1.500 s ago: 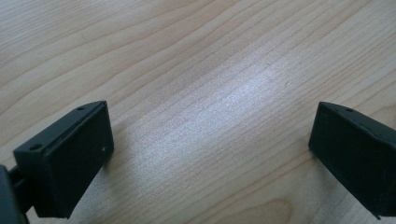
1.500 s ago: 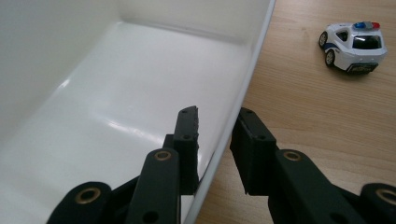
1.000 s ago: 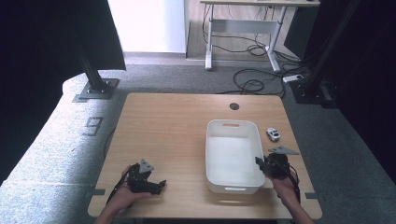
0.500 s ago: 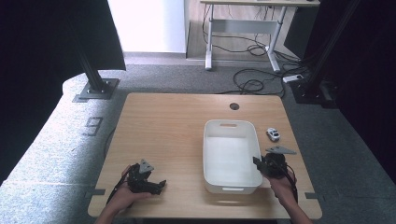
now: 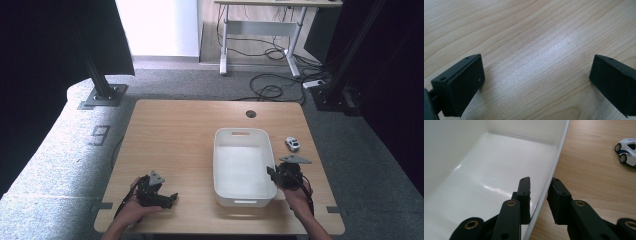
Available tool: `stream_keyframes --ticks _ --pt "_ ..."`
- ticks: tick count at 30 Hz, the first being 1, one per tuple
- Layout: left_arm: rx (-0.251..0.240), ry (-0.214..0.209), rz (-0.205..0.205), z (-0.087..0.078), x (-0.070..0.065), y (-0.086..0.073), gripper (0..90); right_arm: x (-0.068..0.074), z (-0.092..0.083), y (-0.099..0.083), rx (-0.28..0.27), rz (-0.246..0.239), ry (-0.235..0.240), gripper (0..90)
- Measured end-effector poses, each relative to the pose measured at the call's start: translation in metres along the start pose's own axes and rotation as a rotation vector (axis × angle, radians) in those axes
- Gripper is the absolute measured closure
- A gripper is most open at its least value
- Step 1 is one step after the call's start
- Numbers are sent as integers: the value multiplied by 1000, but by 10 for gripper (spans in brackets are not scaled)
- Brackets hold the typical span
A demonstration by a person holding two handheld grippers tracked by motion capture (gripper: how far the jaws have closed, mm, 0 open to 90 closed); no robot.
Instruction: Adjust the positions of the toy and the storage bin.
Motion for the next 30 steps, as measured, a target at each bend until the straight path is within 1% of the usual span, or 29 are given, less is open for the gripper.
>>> stream_keyframes --ticks 8,18,24,30 --pt "0 0 0 0 0 0 1 5 2 1 -2 -7 0 718" --pt "0 0 0 0 0 0 1 13 7 3 -9 2 4 717" --pt "0 0 0 0 0 0 1 19 10 5 -15 -5 -2 716" --pt "0 0 0 0 0 0 1 22 12 5 -17 -9 -2 715"
Point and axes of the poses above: each handheld gripper's, and its own axes: z roughly forward along the jaws, y roughly out of its top, x roughly to its left, the point moved 8 cm from there along z, roughly forward along the jaws, and after that the axes turned 6 degrees about z, right-handed, at the moved point
